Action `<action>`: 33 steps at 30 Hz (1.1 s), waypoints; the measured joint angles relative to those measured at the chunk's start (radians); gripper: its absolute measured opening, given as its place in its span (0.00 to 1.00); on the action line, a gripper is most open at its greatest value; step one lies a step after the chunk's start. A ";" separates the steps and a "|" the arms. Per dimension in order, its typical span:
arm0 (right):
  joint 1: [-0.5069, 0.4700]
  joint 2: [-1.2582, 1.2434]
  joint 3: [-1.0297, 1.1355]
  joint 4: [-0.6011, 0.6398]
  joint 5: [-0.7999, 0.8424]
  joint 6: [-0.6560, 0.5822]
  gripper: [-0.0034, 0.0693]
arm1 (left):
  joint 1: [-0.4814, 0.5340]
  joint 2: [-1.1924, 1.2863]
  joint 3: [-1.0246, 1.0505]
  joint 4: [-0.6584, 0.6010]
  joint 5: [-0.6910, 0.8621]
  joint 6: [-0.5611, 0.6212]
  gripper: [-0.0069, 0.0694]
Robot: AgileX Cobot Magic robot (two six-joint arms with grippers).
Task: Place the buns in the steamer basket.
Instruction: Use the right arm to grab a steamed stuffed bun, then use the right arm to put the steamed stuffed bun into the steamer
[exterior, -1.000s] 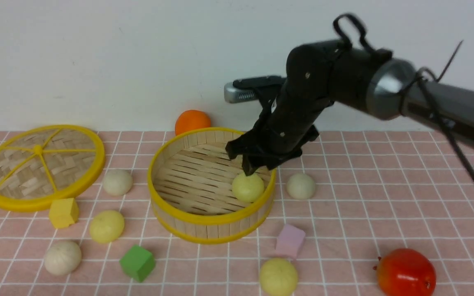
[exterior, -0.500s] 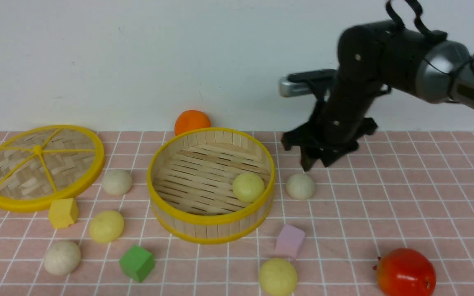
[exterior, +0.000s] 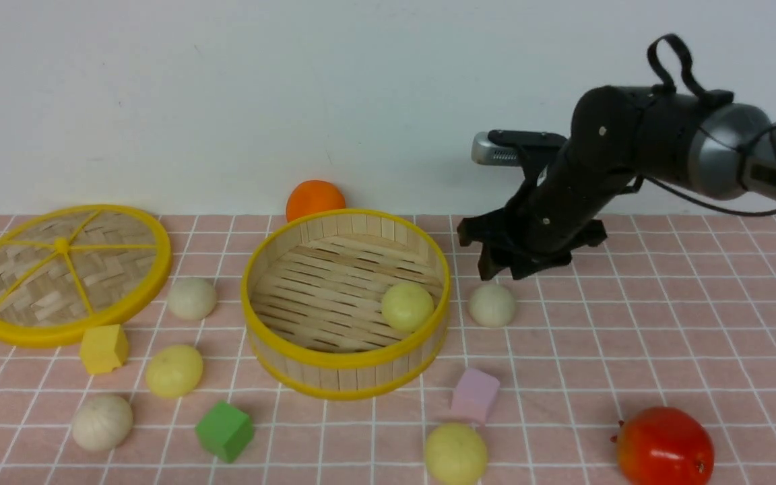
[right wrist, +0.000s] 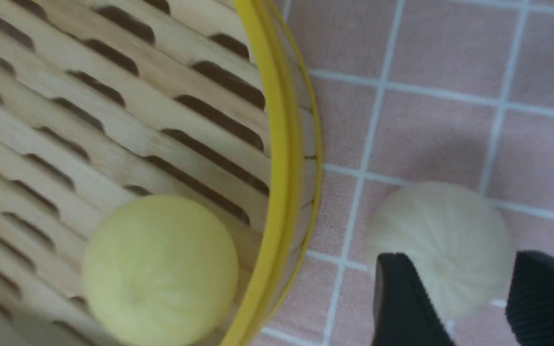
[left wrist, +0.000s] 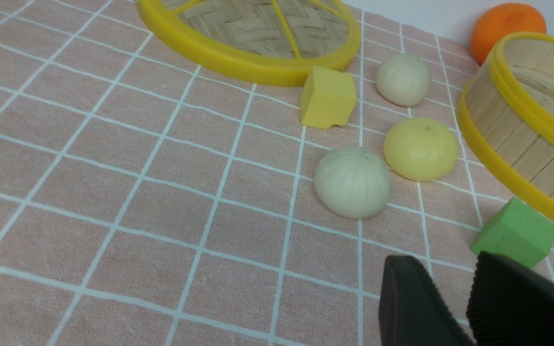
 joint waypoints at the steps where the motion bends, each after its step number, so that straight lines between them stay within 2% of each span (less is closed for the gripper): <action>1: 0.000 0.007 0.000 0.003 0.000 0.000 0.53 | 0.000 0.000 0.000 0.000 0.000 0.000 0.41; 9: 0.000 0.058 0.000 0.008 -0.014 0.000 0.50 | 0.000 0.000 0.000 0.000 0.000 0.000 0.41; 12: 0.000 0.059 0.000 0.003 -0.014 0.000 0.37 | 0.000 0.000 0.000 0.000 0.000 0.000 0.41; 16: 0.000 0.057 0.000 -0.010 0.005 0.000 0.12 | 0.000 0.000 0.000 0.000 0.000 0.000 0.41; 18: 0.000 0.044 -0.001 -0.026 0.021 0.000 0.09 | 0.000 0.000 0.000 0.000 0.000 0.000 0.41; 22: 0.001 0.011 -0.037 -0.054 0.072 0.000 0.09 | 0.000 0.000 0.000 0.000 0.000 0.000 0.41; 26: 0.035 -0.019 -0.173 -0.046 0.099 -0.026 0.09 | 0.000 0.000 0.000 0.000 0.000 0.000 0.41; 33: 0.139 0.019 -0.243 -0.013 -0.028 -0.078 0.09 | 0.000 0.000 0.000 0.000 0.000 0.000 0.41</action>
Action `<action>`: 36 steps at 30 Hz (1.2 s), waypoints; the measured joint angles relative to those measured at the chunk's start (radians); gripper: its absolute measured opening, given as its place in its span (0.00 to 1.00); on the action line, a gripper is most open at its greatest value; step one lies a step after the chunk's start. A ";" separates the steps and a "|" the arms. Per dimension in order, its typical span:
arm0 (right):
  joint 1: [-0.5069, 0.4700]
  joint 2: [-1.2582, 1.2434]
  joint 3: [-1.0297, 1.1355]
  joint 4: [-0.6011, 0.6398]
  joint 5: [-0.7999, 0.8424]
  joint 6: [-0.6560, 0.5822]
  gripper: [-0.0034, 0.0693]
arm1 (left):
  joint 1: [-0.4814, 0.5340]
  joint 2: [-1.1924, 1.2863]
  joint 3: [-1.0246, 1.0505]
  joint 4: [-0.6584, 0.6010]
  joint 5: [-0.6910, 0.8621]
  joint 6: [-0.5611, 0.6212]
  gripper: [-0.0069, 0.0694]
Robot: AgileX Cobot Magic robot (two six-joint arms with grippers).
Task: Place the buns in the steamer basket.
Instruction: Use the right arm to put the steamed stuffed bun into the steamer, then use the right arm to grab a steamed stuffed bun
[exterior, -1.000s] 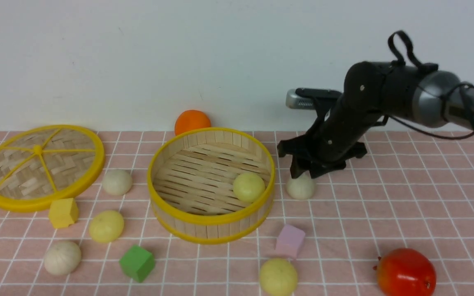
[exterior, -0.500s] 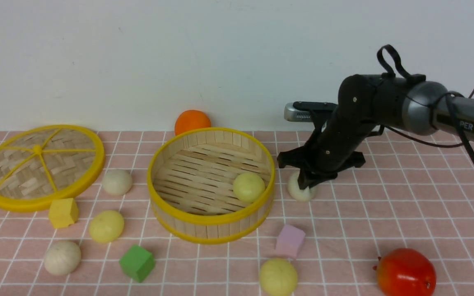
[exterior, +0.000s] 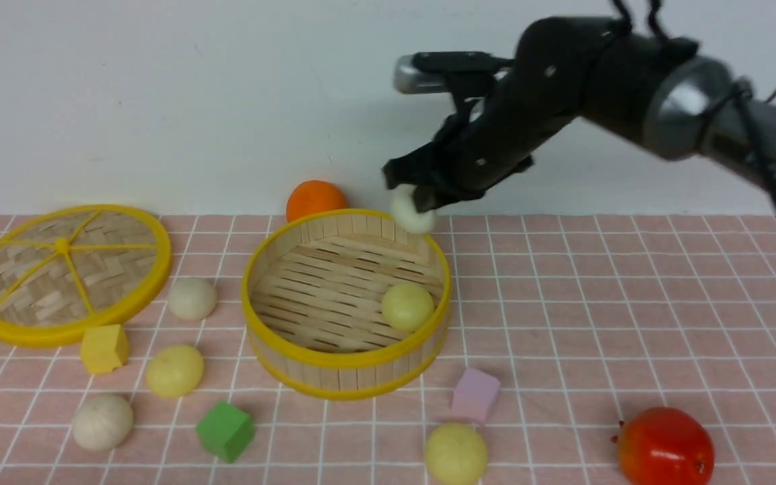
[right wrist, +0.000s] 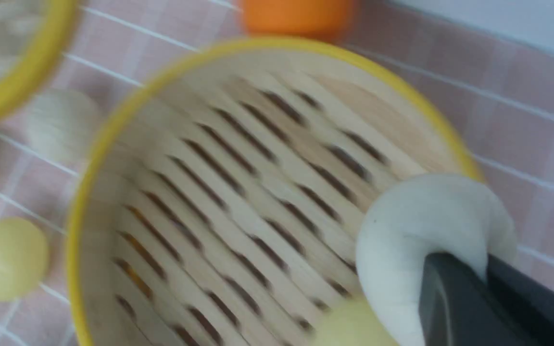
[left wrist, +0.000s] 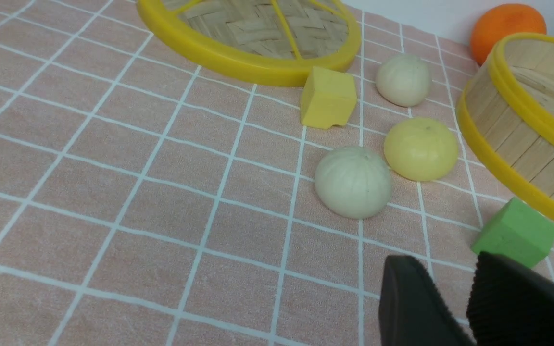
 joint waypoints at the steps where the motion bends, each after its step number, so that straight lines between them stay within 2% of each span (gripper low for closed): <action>1: 0.004 0.019 0.000 0.000 -0.022 0.000 0.09 | 0.000 0.000 0.000 0.000 0.000 0.000 0.41; 7: 0.005 0.129 0.000 -0.005 -0.076 0.005 0.09 | 0.000 0.000 0.000 0.000 0.000 0.000 0.41; 11: 0.004 0.151 0.001 -0.007 -0.086 0.020 0.13 | 0.000 0.000 0.000 0.000 0.000 0.000 0.41; 13: 0.004 0.151 0.001 -0.012 -0.089 0.023 0.23 | 0.000 0.000 0.000 0.000 0.000 0.000 0.41; 14: 0.004 0.151 0.001 -0.012 -0.088 0.023 0.25 | 0.000 0.000 0.000 0.000 0.000 0.000 0.41; 15: 0.004 0.149 0.001 -0.015 -0.078 0.023 0.35 | 0.000 0.000 0.000 0.000 0.000 0.000 0.41; 16: 0.003 0.144 0.001 -0.019 -0.060 0.023 0.42 | 0.000 0.000 0.000 0.000 0.000 0.000 0.41; 17: 0.004 0.143 0.001 -0.020 -0.058 0.023 0.45 | 0.000 0.000 0.000 0.000 0.000 0.000 0.41; 18: 0.000 0.120 0.003 -0.025 -0.009 0.023 0.56 | 0.000 0.000 0.000 0.000 0.000 0.000 0.41; 19: -0.002 0.101 0.004 -0.026 0.020 0.023 0.63 | 0.000 0.000 0.000 0.000 0.000 0.000 0.41; 20: -0.002 0.091 0.004 -0.027 0.028 0.023 0.64 | 0.000 0.000 0.000 0.000 0.000 0.000 0.41; 21: -0.008 0.037 0.004 -0.029 0.109 0.023 0.72 | 0.000 0.000 0.000 0.000 0.000 0.000 0.41; 23: -0.011 -0.035 0.004 -0.029 0.194 0.023 0.75 | 0.000 0.000 0.000 0.000 0.000 0.000 0.41; 25: -0.011 -0.083 0.004 -0.029 0.274 0.023 0.76 | 0.000 0.000 0.000 0.000 0.000 0.000 0.41; 26: -0.004 -0.140 0.013 -0.025 0.356 0.028 0.74 | 0.000 0.000 0.000 0.000 0.000 0.000 0.41; 28: 0.025 -0.206 0.073 -0.016 0.406 0.049 0.68 | 0.000 0.000 0.000 0.000 0.000 0.000 0.41; 29: 0.029 -0.216 0.090 -0.015 0.406 0.050 0.67 | 0.000 0.000 0.000 0.000 0.000 0.000 0.41; 34: 0.181 -0.270 0.365 -0.004 0.289 0.100 0.43 | 0.000 0.000 0.000 0.000 0.000 0.000 0.41; 36: 0.205 -0.270 0.408 -0.007 0.261 0.116 0.40 | 0.000 0.000 0.000 0.000 0.000 0.000 0.41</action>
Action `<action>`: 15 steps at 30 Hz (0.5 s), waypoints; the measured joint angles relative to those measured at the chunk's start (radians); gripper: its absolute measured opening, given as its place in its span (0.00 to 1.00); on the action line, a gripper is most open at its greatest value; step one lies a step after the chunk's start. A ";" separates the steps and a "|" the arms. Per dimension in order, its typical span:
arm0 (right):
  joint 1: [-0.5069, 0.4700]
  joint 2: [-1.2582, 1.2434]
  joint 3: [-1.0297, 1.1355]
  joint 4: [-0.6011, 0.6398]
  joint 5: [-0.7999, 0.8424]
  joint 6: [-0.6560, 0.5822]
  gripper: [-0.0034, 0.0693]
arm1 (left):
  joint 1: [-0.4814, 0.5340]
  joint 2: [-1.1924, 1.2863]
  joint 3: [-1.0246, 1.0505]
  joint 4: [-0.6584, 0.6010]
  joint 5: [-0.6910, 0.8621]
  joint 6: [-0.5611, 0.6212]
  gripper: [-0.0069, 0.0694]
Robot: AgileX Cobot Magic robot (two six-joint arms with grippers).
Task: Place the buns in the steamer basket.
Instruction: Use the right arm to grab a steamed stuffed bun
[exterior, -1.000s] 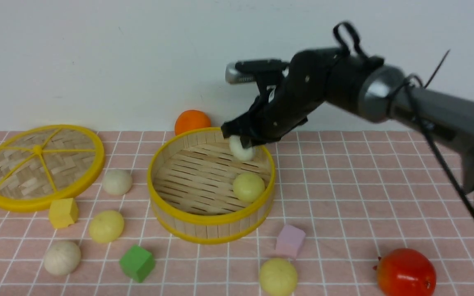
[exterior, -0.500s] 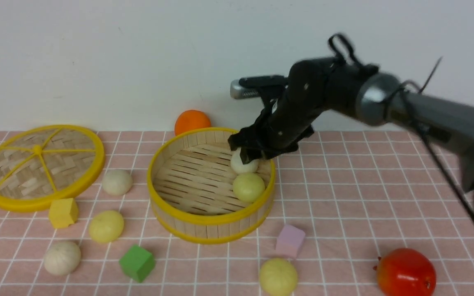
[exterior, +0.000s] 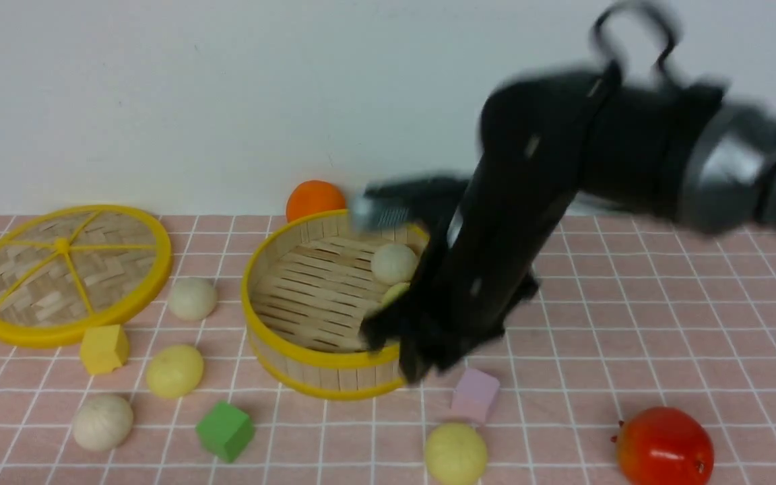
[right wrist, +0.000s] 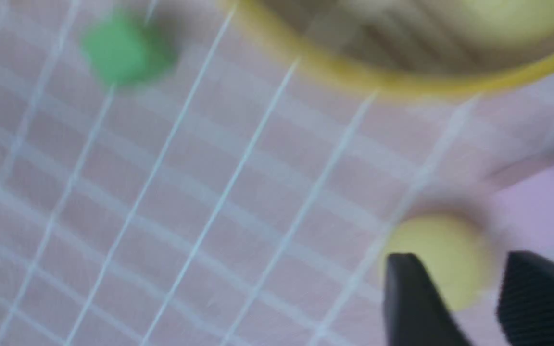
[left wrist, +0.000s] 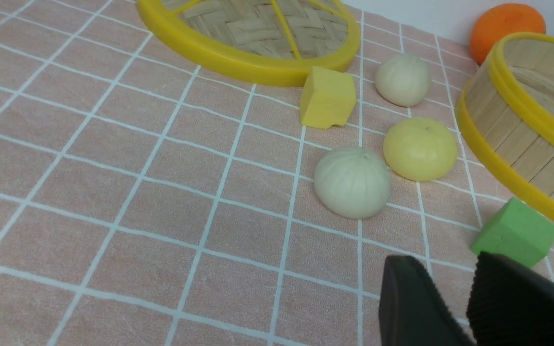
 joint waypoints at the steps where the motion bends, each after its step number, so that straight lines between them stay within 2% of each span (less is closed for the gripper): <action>1: 0.029 0.000 0.068 -0.018 -0.047 0.038 0.37 | 0.000 0.000 0.000 0.000 0.000 0.000 0.41; 8: 0.035 -0.001 0.220 -0.138 -0.181 0.187 0.39 | 0.000 0.000 0.000 0.000 0.000 0.000 0.41; 15: 0.035 -0.001 0.272 -0.171 -0.277 0.210 0.40 | 0.000 0.000 0.000 0.000 0.000 0.000 0.41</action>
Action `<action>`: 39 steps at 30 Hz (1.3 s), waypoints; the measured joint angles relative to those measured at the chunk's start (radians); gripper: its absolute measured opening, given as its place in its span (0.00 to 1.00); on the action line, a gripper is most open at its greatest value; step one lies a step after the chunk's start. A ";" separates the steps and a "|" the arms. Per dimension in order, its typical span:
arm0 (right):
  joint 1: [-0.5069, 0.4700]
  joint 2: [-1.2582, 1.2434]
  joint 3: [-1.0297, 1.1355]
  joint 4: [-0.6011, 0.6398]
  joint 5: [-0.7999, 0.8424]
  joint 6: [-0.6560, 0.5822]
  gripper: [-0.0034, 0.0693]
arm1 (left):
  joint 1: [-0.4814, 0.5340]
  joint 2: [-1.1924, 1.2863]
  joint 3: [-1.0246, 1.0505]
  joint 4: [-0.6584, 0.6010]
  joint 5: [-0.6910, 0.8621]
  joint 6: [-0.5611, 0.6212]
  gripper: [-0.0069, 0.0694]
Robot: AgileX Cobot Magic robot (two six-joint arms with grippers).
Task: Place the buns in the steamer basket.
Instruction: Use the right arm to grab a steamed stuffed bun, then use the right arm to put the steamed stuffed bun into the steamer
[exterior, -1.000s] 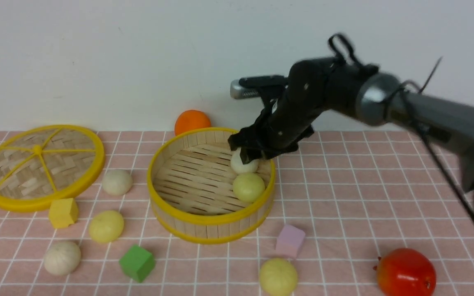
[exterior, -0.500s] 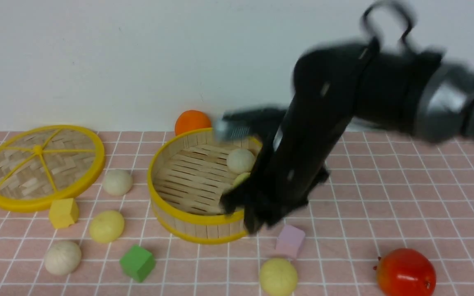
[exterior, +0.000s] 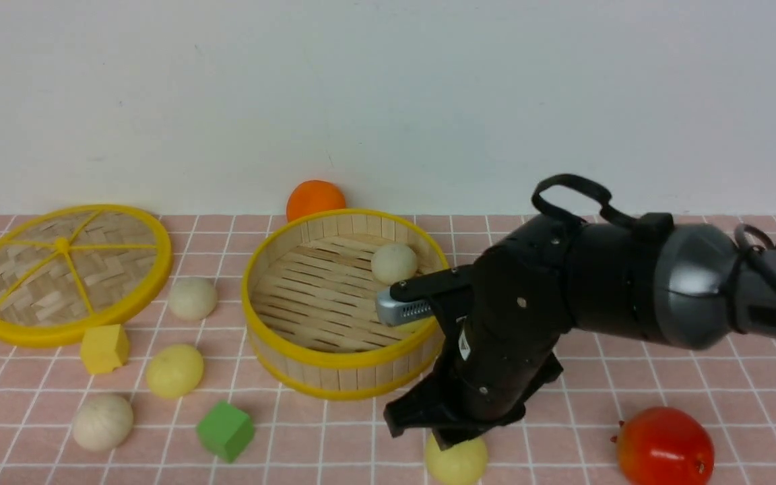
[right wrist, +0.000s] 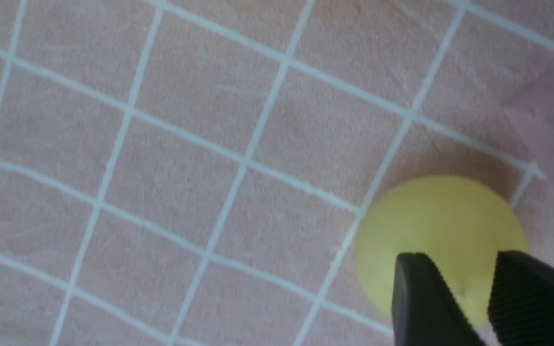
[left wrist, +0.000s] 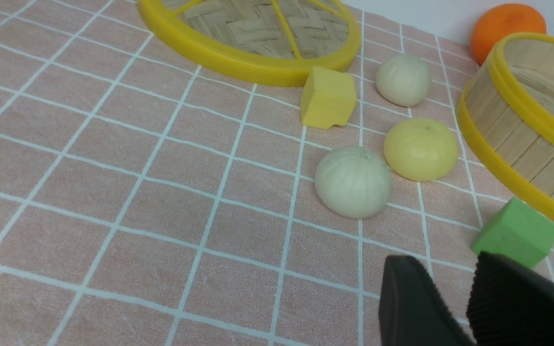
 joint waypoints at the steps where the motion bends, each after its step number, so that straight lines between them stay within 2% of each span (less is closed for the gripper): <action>1: 0.000 0.000 0.000 -0.008 -0.005 0.005 0.40 | 0.000 0.000 0.000 0.000 0.000 0.000 0.41; 12: 0.000 0.027 0.001 -0.032 0.000 0.027 0.40 | 0.000 0.000 0.000 0.000 0.000 0.000 0.41; 15: 0.000 0.040 0.001 -0.036 0.000 0.031 0.37 | 0.000 0.000 0.000 0.000 0.000 0.000 0.41; 20: 0.000 0.053 0.001 -0.037 -0.010 0.032 0.23 | 0.000 0.000 0.000 0.000 0.000 0.000 0.41; 21: 0.000 0.053 0.001 -0.037 -0.010 0.032 0.23 | 0.000 0.000 0.000 0.000 0.000 0.000 0.41; 23: 0.000 0.053 0.001 -0.034 -0.010 0.034 0.10 | 0.000 0.000 0.000 0.000 0.000 0.000 0.41; 25: 0.000 0.050 0.001 -0.034 -0.007 0.034 0.06 | 0.000 0.000 0.000 0.000 0.000 0.000 0.41; 30: 0.000 0.015 -0.024 -0.022 0.044 0.018 0.06 | 0.000 0.000 0.000 0.000 0.000 0.000 0.41; 34: 0.000 -0.046 -0.145 0.026 0.093 -0.043 0.06 | 0.000 0.000 0.000 0.000 0.000 0.000 0.41; 39: 0.000 -0.055 -0.284 0.052 0.055 -0.103 0.06 | 0.000 0.000 0.000 0.000 0.000 0.000 0.41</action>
